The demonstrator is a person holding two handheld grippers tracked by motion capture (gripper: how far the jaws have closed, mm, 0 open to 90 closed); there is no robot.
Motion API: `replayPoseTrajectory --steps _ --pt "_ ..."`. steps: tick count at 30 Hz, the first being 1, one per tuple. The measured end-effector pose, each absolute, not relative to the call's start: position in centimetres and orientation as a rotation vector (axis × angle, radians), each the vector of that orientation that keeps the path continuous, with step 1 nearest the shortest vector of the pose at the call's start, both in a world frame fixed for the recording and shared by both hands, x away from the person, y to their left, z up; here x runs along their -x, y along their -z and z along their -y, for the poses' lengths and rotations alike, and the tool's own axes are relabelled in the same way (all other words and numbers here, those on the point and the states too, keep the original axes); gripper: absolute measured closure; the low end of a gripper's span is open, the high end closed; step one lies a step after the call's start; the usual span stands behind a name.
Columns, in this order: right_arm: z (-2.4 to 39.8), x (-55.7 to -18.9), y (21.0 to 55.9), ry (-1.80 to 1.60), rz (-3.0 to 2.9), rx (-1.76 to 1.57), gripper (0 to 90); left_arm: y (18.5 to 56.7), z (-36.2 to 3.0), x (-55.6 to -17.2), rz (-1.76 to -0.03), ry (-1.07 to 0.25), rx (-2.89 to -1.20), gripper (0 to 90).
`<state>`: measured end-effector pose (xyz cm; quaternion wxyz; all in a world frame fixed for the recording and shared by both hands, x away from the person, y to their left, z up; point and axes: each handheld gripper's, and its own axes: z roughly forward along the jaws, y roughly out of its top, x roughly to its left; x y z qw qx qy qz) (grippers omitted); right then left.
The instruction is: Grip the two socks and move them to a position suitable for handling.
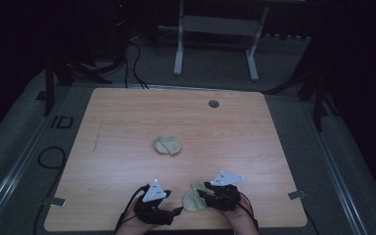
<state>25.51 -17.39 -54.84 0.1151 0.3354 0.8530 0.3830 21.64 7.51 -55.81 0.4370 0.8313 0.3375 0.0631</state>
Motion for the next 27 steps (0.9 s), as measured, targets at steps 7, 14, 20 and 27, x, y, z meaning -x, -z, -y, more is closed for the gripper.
replayPoseTrajectory --steps 7,14,20,27 --pt "17.3 -25.3 55.7 -1.077 -2.530 -0.967 61.3 56.1 -5.6 -22.8 -0.838 -0.162 -2.134 42.1" --pt "17.2 -24.9 56.2 -1.047 -2.512 -0.956 72.3 56.7 -4.3 -23.4 -0.809 -0.148 -2.204 52.3" --pt "16.9 -24.6 56.2 -1.037 -2.514 -0.936 81.3 56.6 -3.8 -23.5 -0.813 -0.211 -2.225 65.1" --pt "16.9 -24.1 55.3 -1.052 -2.487 -0.915 83.4 56.3 -3.9 -23.5 -0.836 -0.243 -2.210 86.9"
